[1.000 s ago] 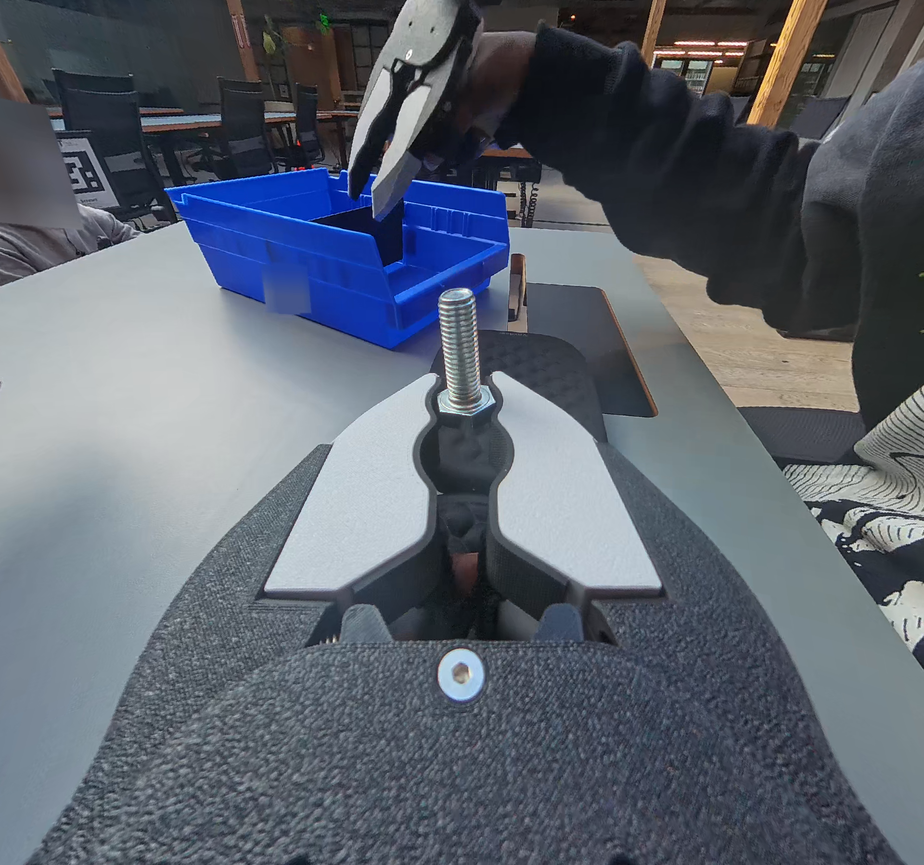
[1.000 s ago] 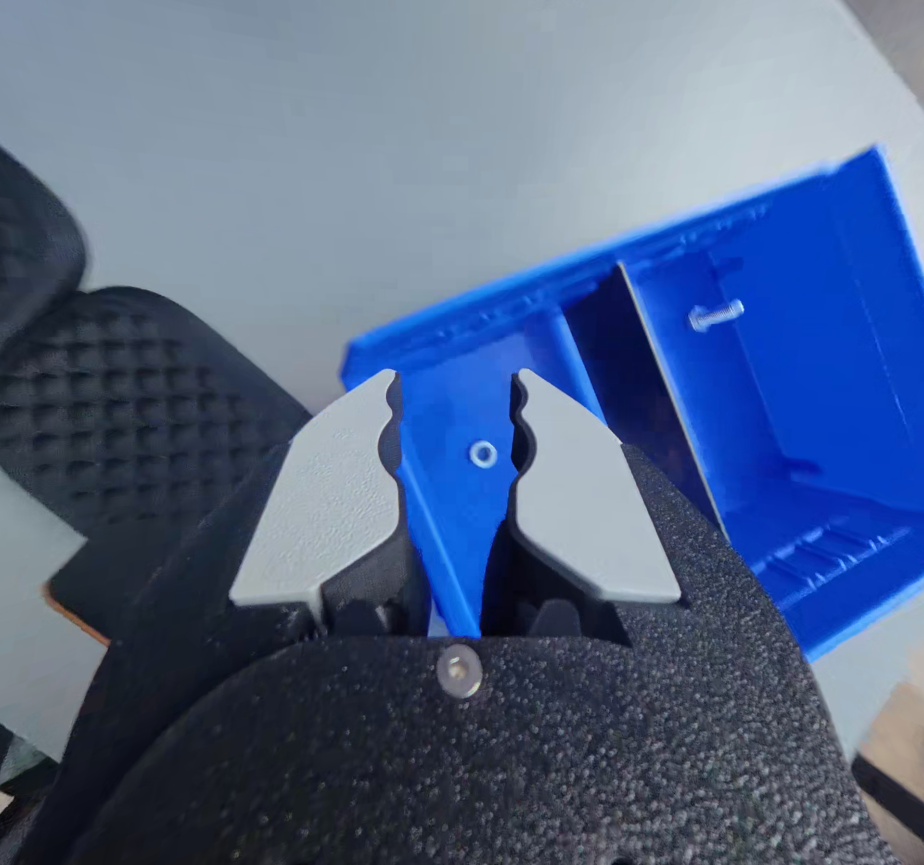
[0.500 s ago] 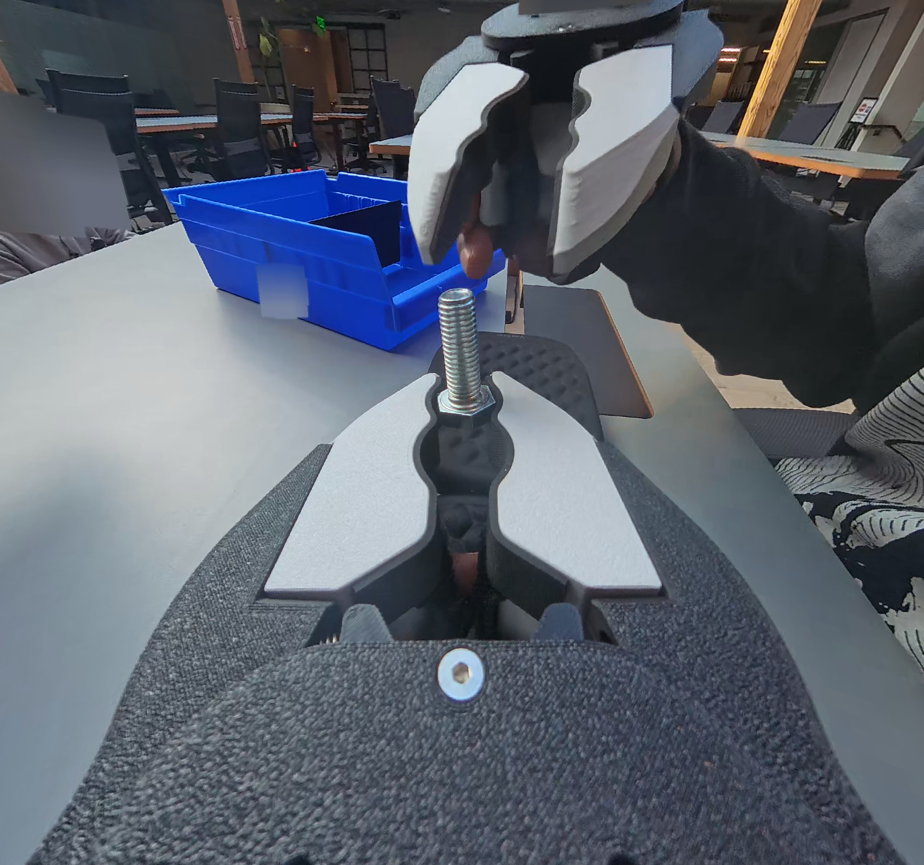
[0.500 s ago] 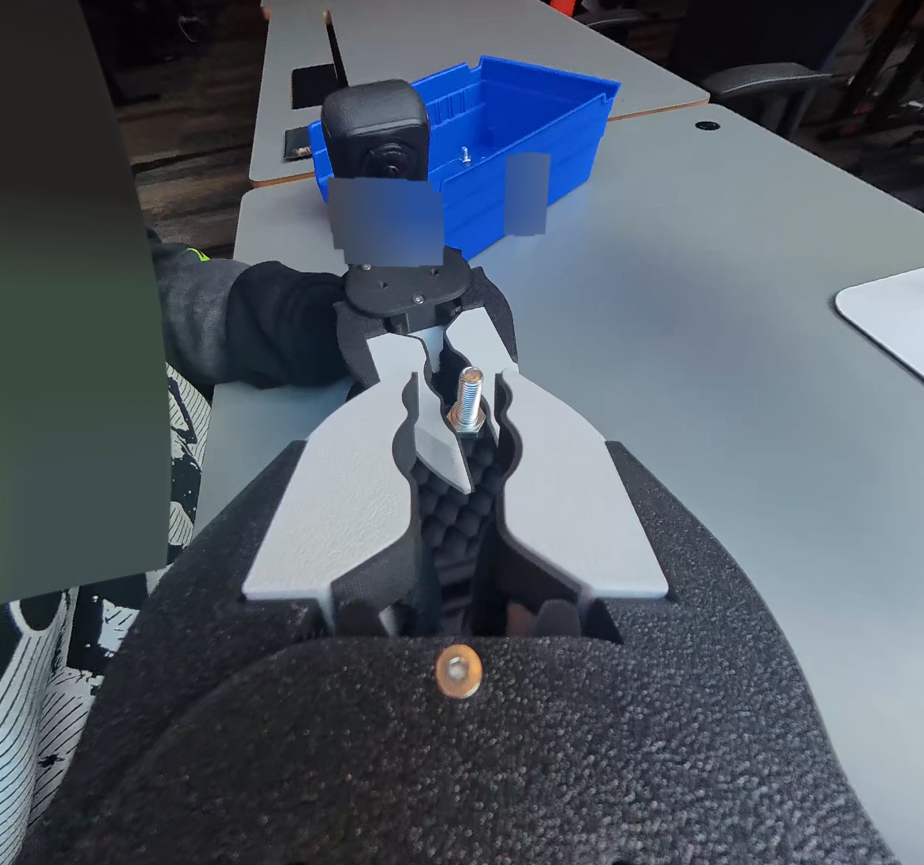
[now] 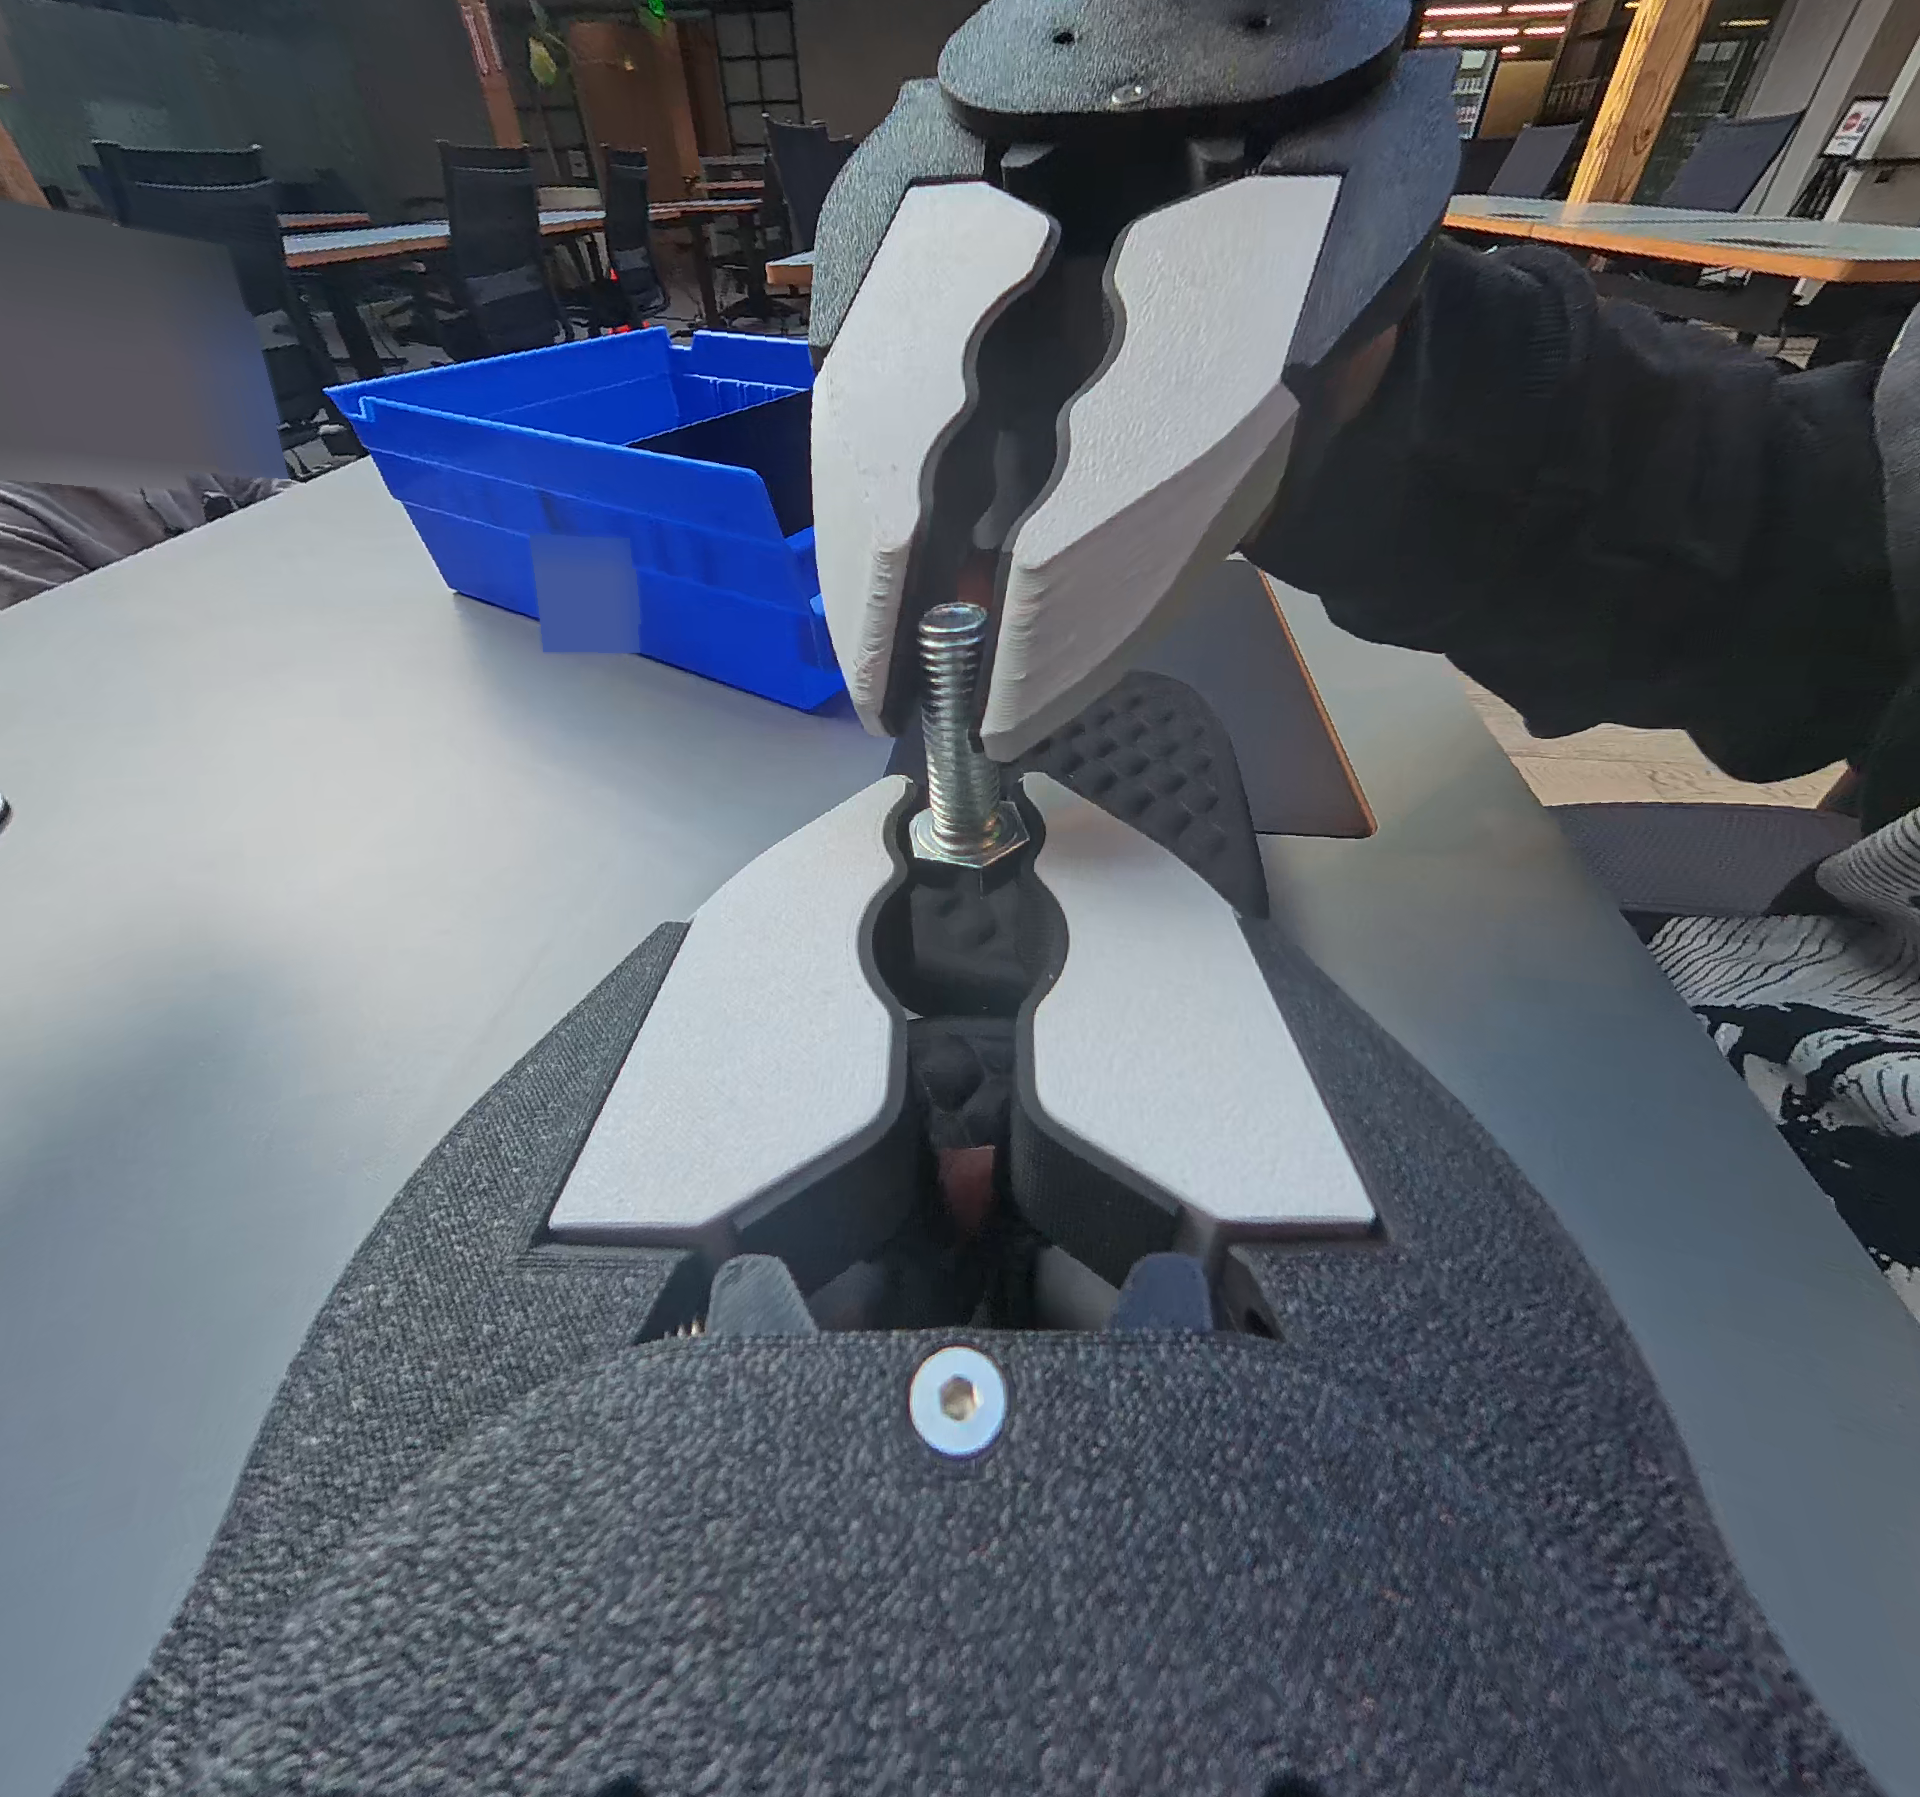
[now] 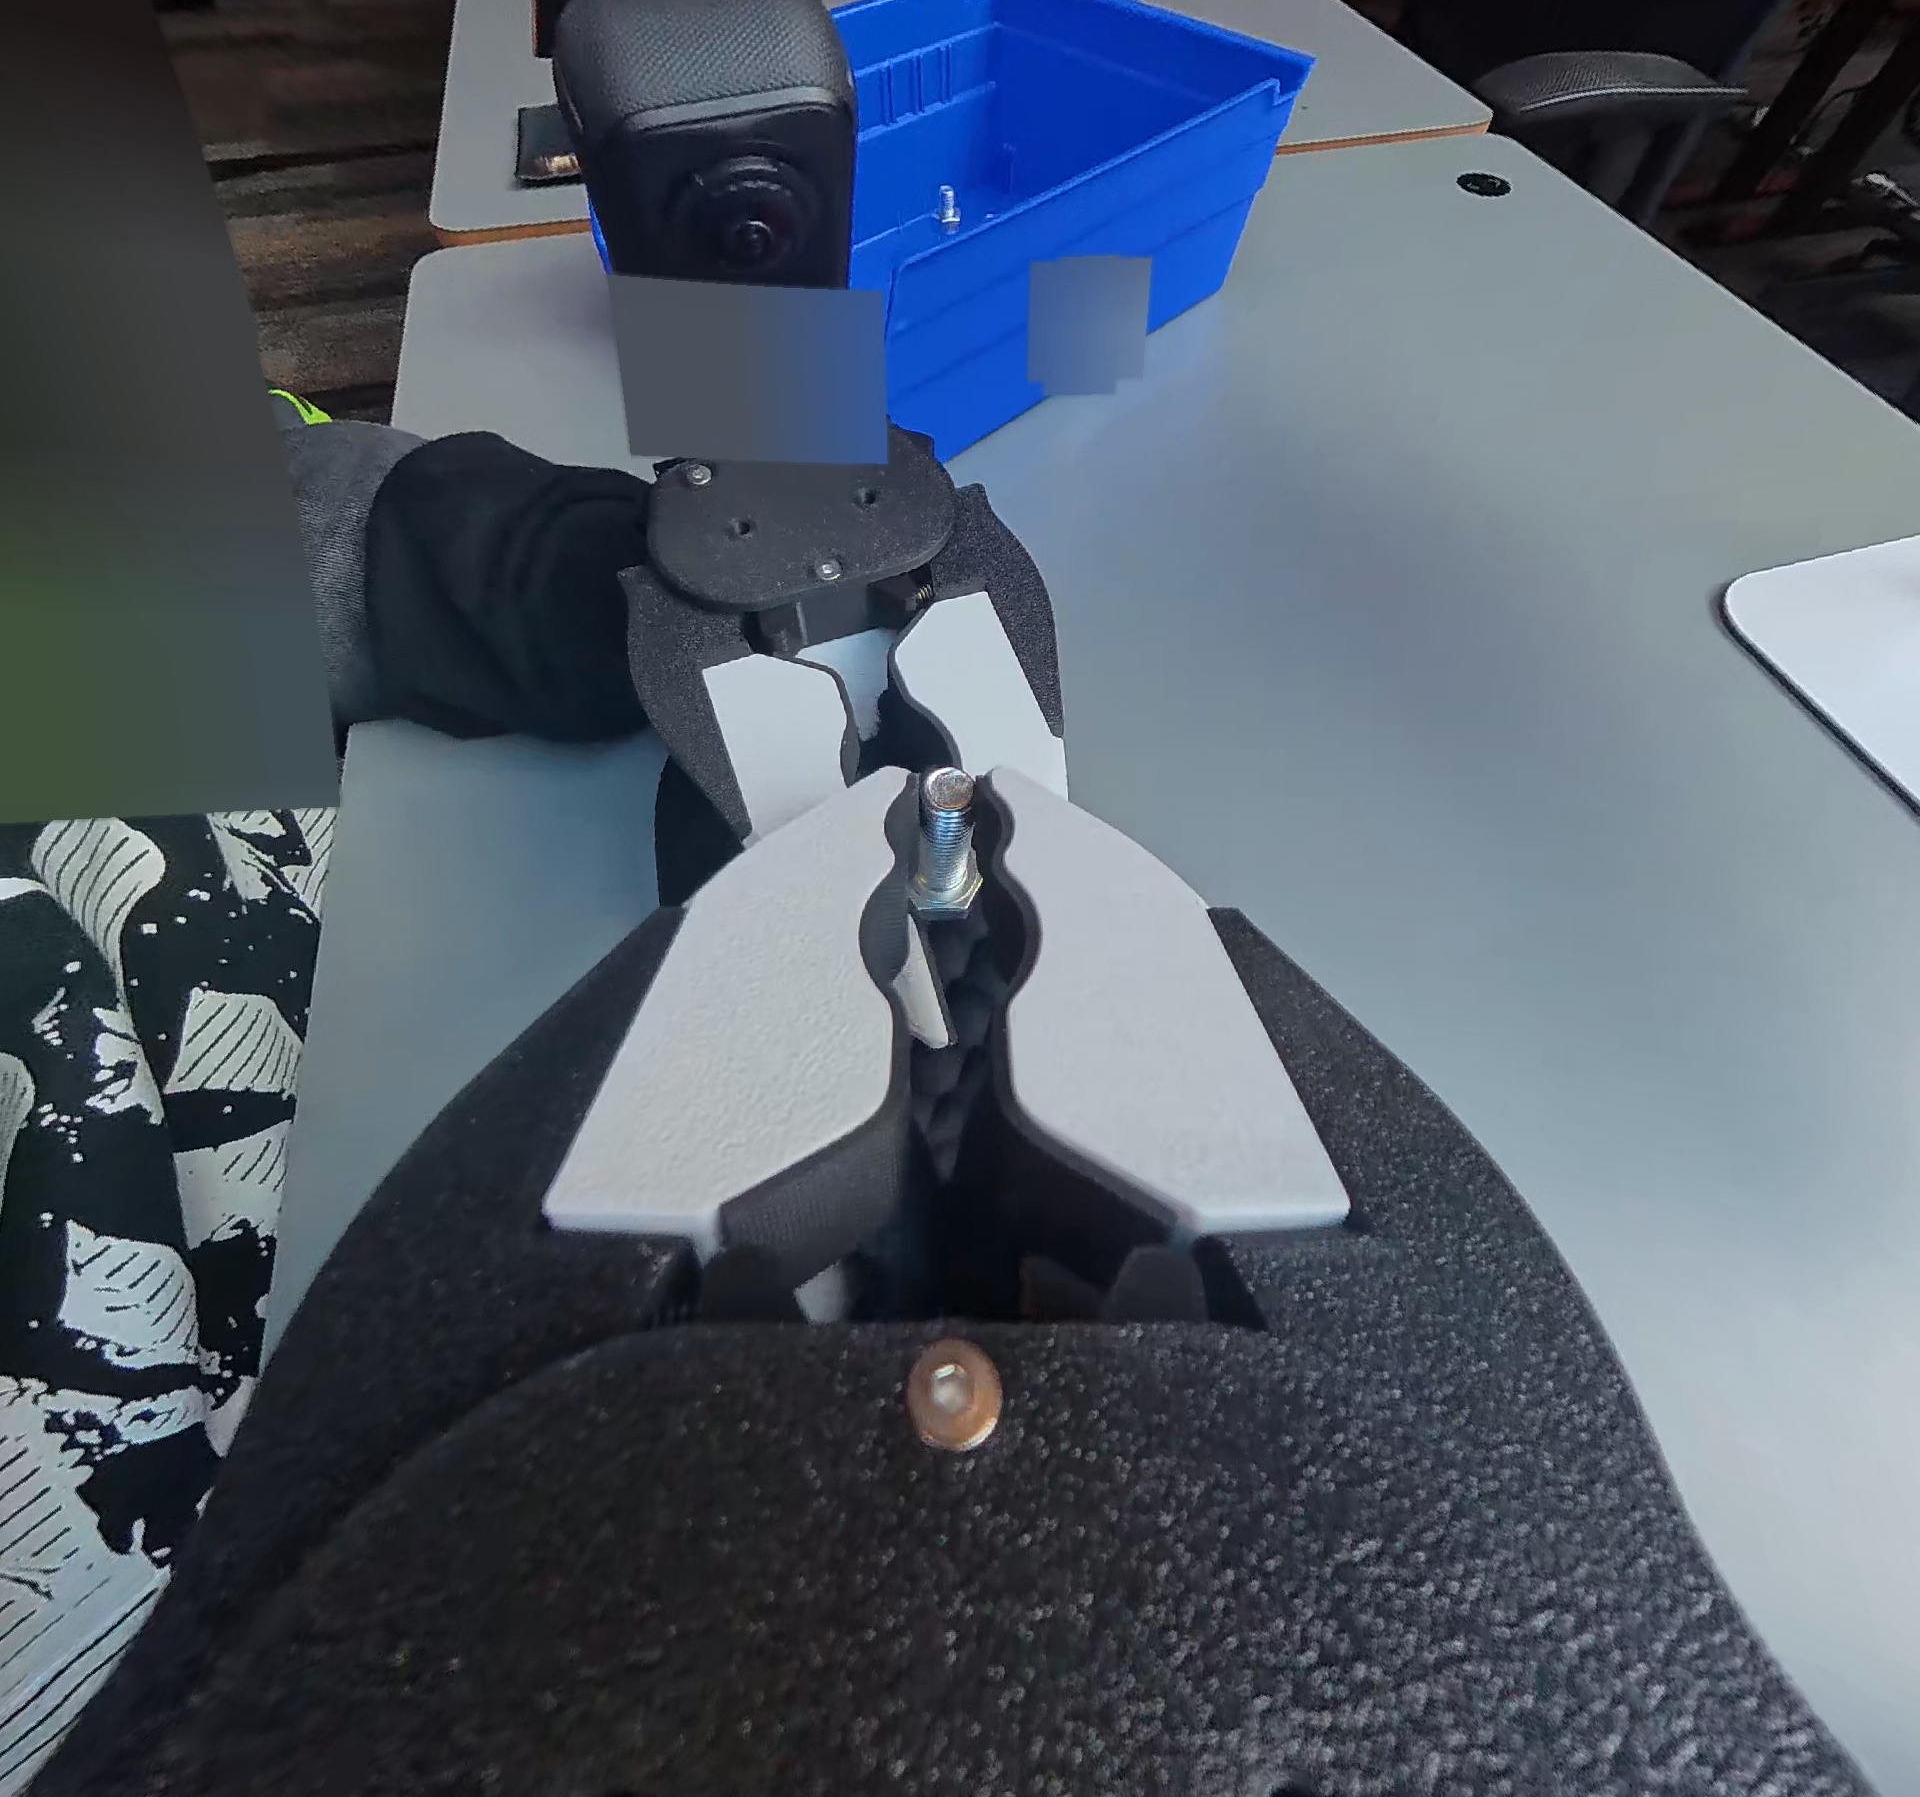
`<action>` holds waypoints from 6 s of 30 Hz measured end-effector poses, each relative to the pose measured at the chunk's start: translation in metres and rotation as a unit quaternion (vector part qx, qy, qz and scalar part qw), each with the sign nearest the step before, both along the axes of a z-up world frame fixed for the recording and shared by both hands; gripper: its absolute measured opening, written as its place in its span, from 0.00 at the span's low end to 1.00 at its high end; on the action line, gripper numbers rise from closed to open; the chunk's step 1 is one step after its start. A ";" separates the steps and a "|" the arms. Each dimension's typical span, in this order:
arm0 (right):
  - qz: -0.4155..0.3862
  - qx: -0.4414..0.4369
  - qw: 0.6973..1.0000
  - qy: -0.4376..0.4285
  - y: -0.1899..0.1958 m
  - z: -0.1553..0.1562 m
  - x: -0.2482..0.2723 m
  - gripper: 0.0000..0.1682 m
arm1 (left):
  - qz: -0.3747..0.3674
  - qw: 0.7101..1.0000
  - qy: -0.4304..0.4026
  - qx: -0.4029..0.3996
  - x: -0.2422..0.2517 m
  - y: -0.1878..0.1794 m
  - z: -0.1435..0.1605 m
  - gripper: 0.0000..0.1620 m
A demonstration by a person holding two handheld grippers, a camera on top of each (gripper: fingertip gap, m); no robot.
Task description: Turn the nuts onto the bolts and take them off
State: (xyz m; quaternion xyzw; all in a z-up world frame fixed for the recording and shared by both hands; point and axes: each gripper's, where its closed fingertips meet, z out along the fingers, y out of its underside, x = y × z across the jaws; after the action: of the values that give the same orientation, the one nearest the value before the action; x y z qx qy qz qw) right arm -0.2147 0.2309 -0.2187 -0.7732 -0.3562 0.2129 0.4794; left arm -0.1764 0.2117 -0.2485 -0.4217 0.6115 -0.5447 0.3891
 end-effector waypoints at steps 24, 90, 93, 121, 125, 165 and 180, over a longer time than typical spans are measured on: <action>-0.162 0.040 0.983 -0.071 0.013 0.044 0.118 0.05 | 0.013 1.000 0.002 -0.013 0.002 0.005 0.001 0.31; -0.525 -0.265 0.802 -0.108 0.053 -0.081 0.468 0.15 | 0.027 0.999 0.005 -0.041 0.004 0.013 0.002 0.46; -0.534 -0.230 0.808 -0.093 0.054 -0.064 0.465 0.18 | 0.027 0.999 0.005 -0.041 0.004 0.013 0.002 0.46; -0.447 0.191 0.869 0.097 -0.025 0.028 0.187 0.46 | 0.032 0.998 0.003 -0.045 0.004 0.015 0.002 0.43; -0.435 0.179 0.872 0.134 -0.019 -0.002 0.165 0.45 | 0.038 0.998 0.001 -0.045 0.004 0.016 0.003 0.42; -0.386 0.153 0.904 0.098 -0.008 -0.025 0.143 0.38 | 0.568 0.790 0.226 -0.056 -0.287 0.254 0.040 0.40; -0.374 0.161 0.909 0.085 -0.008 -0.025 0.138 0.37 | 0.593 0.686 0.400 -0.132 -0.334 0.289 -0.070 0.40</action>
State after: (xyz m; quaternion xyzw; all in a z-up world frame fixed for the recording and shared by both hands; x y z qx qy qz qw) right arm -0.0768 0.2224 -0.2440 -0.7412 -0.0279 0.0228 0.6703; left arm -0.5106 0.5011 -0.3182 -0.9214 0.2531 -0.0547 0.2899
